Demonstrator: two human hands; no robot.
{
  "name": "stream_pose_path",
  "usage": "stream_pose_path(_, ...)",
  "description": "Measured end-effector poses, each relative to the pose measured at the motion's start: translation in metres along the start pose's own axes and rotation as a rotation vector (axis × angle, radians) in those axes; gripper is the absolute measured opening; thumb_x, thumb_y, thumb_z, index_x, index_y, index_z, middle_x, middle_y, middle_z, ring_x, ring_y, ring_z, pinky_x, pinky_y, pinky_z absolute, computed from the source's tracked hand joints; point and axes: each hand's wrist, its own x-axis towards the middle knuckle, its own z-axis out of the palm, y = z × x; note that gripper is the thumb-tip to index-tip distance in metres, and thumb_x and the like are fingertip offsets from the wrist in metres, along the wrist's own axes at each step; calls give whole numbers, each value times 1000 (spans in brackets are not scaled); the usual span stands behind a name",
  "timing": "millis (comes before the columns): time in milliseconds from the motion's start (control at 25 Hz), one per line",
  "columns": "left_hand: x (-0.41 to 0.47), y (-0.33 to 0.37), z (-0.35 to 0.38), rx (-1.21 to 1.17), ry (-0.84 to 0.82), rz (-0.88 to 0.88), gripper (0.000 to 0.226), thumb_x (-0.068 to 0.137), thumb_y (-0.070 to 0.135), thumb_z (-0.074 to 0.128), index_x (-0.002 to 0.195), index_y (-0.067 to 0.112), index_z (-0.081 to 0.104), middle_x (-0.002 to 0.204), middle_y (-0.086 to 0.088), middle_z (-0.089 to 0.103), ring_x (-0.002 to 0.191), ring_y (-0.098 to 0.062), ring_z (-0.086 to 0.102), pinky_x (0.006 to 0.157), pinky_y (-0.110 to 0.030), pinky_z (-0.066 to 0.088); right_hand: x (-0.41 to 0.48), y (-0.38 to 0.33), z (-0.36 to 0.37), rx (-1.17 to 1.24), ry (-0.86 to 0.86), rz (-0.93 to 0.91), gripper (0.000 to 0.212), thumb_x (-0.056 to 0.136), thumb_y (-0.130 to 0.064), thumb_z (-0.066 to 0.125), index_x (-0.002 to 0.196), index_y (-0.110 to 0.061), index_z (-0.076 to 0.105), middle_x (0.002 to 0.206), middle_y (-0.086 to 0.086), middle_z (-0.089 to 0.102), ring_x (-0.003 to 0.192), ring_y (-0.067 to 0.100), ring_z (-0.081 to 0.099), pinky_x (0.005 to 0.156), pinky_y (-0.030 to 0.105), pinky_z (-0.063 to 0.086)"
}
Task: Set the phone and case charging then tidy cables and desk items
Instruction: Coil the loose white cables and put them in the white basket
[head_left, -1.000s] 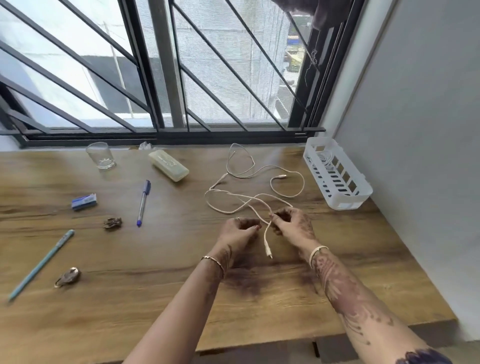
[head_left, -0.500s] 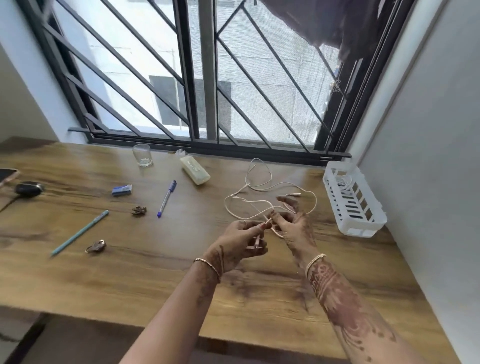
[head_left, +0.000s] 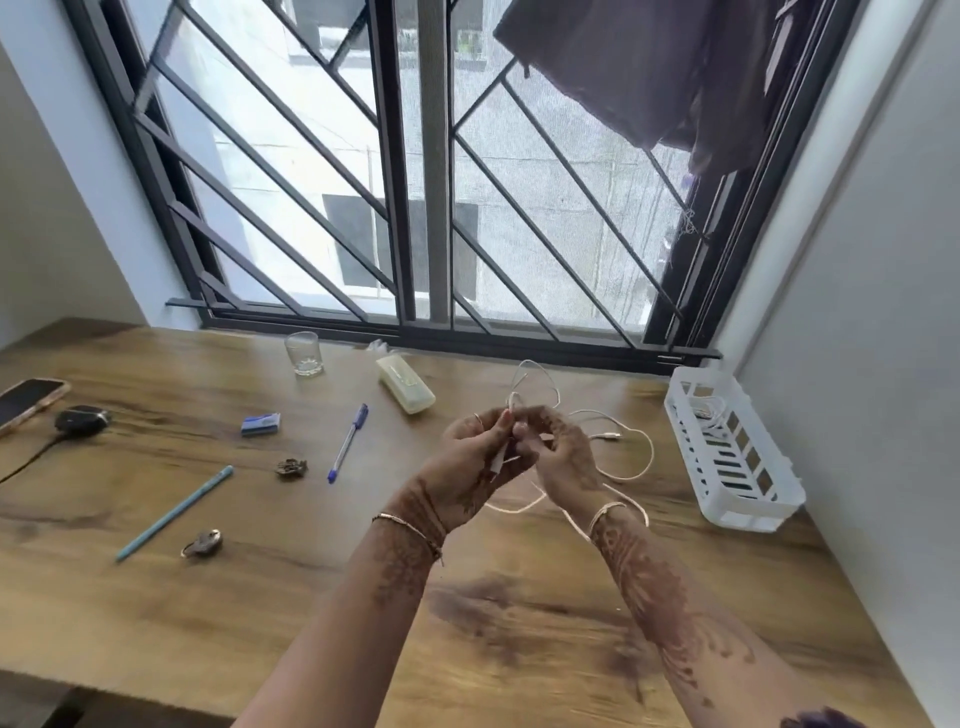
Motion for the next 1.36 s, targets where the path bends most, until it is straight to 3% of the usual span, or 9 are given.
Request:
stream_pose_path(120,26,24,-2,-43,71,119,19,97,16,44,98,7,61,57,4,55,55,-8,60,67,-26,57,8,-4,8,-138,-51,-25,14,92,-15,57,100,-20,68,72,-9,69,61,-9,60,64,11,44)
stream_pose_path(280,61,44,-9,8,91,207,18,96,15,48,104,5,61,62,2,61,64,-10,64,78,-26,57,21,-19,19,-221,-61,-45,15,93,-30,56,97,-22,69,65,-8,66,64,10,66,68,27,51)
stream_pose_path(440,93,52,-24,75,98,244,12,95,6,49,105,7,56,74,0,72,81,-13,69,86,-27,53,30,-33,17,-208,-76,19,20,93,-33,56,88,-19,70,58,-9,63,58,12,66,61,20,50)
stream_pose_path(560,106,50,-34,335,74,285,9,95,5,50,102,8,55,82,0,74,79,-5,67,74,-18,45,41,-40,14,-247,-219,132,20,91,-30,56,90,-15,69,55,-3,60,49,11,60,57,21,50)
stream_pose_path(640,110,45,-37,544,57,322,15,93,2,52,108,-2,55,90,-7,71,70,2,66,62,-12,44,51,-43,12,-216,-326,219,18,90,-28,56,89,-14,68,56,0,57,50,14,57,58,32,51)
stream_pose_path(720,117,42,-44,709,35,331,17,93,-2,52,107,-11,56,95,-11,67,69,4,66,61,-10,47,60,-47,8,-144,-372,294,16,91,-21,54,86,-13,67,60,1,50,49,14,50,47,28,46)
stream_pose_path(960,119,50,-58,890,-137,171,19,97,2,46,103,3,63,66,0,57,51,0,53,53,-11,41,79,-66,-19,-157,-400,344,9,86,-14,67,78,-9,69,65,5,50,49,9,40,43,20,34)
stream_pose_path(1160,116,56,-62,793,-323,-6,25,99,5,40,91,13,63,64,3,49,53,-7,42,57,-21,31,96,-82,-36,-276,-414,255,14,86,-11,65,89,1,71,68,8,51,53,11,38,45,22,35)
stream_pose_path(1360,104,70,-50,406,-330,-196,35,98,24,37,95,3,64,64,2,39,58,-8,36,81,-31,57,114,-88,-48,-342,-264,132,15,83,-21,72,88,-7,73,81,6,70,67,14,60,55,16,48)
